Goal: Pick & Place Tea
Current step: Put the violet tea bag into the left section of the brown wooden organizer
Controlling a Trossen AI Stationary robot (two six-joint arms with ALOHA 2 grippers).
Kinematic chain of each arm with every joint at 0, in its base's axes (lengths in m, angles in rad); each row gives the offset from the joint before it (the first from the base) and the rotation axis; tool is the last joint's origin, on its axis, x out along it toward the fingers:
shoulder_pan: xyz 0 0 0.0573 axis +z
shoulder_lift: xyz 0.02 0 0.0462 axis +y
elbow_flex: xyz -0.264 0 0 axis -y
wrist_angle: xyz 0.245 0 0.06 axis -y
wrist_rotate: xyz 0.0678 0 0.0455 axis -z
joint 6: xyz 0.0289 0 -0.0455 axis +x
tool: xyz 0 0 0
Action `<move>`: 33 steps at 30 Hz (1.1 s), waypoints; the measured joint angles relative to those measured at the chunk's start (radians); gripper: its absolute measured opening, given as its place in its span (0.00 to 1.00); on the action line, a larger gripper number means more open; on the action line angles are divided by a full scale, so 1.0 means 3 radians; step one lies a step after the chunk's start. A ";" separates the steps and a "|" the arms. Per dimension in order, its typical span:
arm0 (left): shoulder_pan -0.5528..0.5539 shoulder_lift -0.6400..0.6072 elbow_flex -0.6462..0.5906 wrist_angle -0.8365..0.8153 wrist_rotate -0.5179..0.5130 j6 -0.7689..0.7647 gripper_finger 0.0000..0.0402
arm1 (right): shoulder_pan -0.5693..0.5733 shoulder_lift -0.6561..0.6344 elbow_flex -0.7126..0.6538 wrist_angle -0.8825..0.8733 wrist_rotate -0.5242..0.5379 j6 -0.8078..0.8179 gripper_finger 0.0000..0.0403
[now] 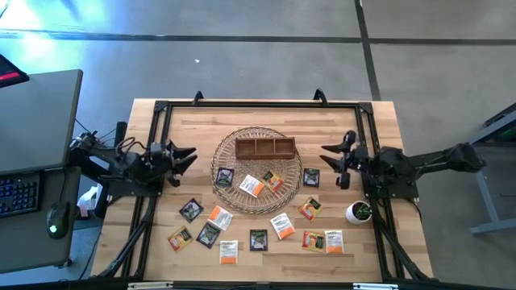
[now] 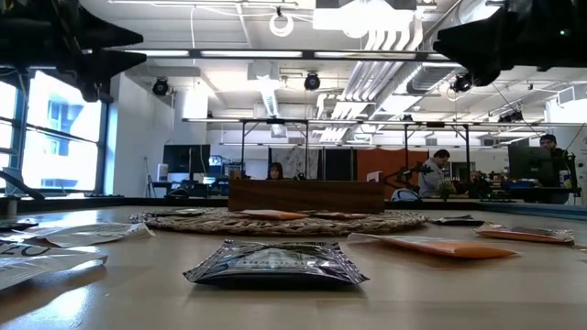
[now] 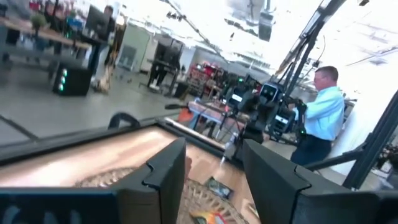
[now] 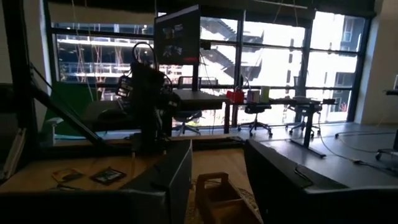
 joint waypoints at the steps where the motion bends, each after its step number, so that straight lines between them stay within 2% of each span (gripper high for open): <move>1: 0.0000 0.0000 0.0000 0.0039 0.0001 0.0054 0.41 | -0.0036 0.0112 0.0055 -0.0013 -0.0057 0.0038 0.36; 5: 0.0000 0.0003 0.0152 0.0061 0.0032 0.0223 0.46 | -0.0138 0.0524 0.0324 -0.0145 -0.0231 0.0078 0.36; 10: -0.0001 0.0147 0.0551 0.0048 0.0207 0.0451 0.48 | -0.0150 0.0974 0.0627 -0.0336 -0.0302 0.0146 0.36; 14: -0.0001 0.0544 0.0976 -0.0143 0.0238 0.0666 0.48 | -0.0148 0.1276 0.0738 -0.0370 -0.0366 0.0210 0.36; 18: -0.0001 0.1137 0.1327 -0.0466 0.0019 0.0728 0.48 | -0.0148 0.1507 0.0791 -0.0362 -0.0380 0.0210 0.35; 23: 0.0001 0.1773 0.1511 -0.1021 -0.0351 0.0136 0.48 | -0.0148 0.1683 0.0802 -0.0337 -0.0377 0.0200 0.34; 27: 0.0004 0.2189 0.1531 -0.1328 -0.0450 -0.0549 0.48 | -0.0148 0.1806 0.0802 -0.0341 -0.0377 0.0205 0.34; 30: 0.0146 0.2486 0.1528 -0.1543 -0.0398 -0.0984 0.48 | -0.0148 0.1885 0.0802 -0.0341 -0.0377 0.0193 0.34; 33: 0.0467 0.2709 0.1528 -0.1703 -0.0070 -0.1173 0.48 | -0.0148 0.1940 0.0802 -0.0340 -0.0377 0.0204 0.34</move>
